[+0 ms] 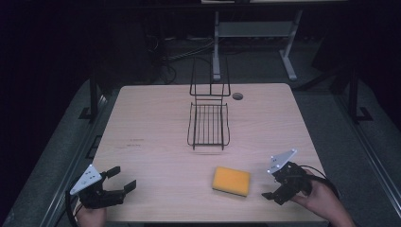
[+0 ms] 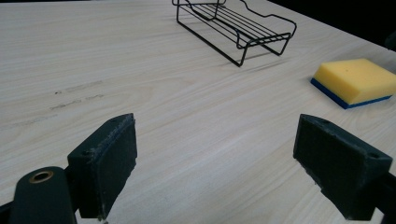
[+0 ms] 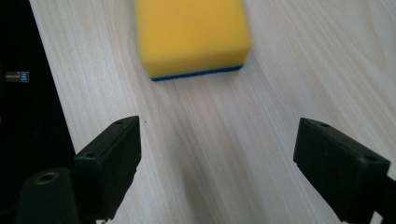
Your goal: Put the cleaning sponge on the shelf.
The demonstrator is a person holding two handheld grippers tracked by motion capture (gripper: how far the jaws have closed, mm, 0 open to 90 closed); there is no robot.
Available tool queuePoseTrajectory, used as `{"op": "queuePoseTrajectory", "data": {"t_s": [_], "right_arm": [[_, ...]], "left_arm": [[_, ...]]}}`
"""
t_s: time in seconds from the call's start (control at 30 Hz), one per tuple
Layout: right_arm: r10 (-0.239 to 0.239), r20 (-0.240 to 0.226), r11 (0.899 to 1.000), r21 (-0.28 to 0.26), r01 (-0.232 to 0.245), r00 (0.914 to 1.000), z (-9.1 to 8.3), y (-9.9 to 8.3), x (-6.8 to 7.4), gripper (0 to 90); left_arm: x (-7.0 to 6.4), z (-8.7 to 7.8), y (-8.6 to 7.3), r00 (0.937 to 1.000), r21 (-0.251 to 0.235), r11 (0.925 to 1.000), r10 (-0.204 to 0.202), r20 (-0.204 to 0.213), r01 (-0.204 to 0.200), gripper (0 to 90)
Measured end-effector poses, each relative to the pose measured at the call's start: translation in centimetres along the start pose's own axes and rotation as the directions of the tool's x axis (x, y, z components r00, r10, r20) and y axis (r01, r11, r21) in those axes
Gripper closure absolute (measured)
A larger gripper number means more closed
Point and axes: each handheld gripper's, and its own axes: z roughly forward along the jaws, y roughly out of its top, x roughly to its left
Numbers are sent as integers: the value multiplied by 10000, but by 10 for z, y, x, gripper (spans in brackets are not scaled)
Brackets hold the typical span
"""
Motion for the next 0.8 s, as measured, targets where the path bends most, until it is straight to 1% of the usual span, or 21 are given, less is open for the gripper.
{"op": "queuePoseTrajectory", "data": {"t_s": [0.1, 0.13, 0.23, 0.27, 0.6, 0.67, 0.77, 0.8], "right_arm": [[-42, -20, 10000, 44, 42, 10000, 0, 3, 0, 148], [-143, -76, 9999, 12, 143, 9999, 2, 6, 1, 148], [-202, -125, 9998, 47, 203, 9997, 2, 10, 2, 148], [-325, -169, 9995, 60, 326, 9993, 3, 15, 3, 148], [-670, -382, 9974, 242, 679, 9970, 11, 31, 5, 148], [-651, -405, 9975, 243, 661, 9971, 11, 33, 5, 148], [-797, -451, 9964, 256, 809, 9958, 12, 37, 5, 148], [-778, -477, 9965, 256, 790, 9958, 12, 40, 6, 148]], "left_arm": [[0, 0, 0, 10000, -5, 10000, -8, -1, 8, 128], [-1, 0, 0, 10000, -3, 10000, 7, 11, -7, 128], [-1, 0, 0, 10000, 9, 10000, 53, 18, -53, 129], [-1, -1, 0, 10000, -17, 10000, 36, 23, -36, 128], [1, -2, 0, 10000, -34, 10000, -6, -6, 6, 128], [1, -2, 0, 10000, -31, 10000, -9, -6, 9, 128], [1, -3, 0, 10000, -63, 10000, -33, -12, 33, 128], [0, -3, 0, 10000, -82, 10000, -37, -11, 37, 128]]}}
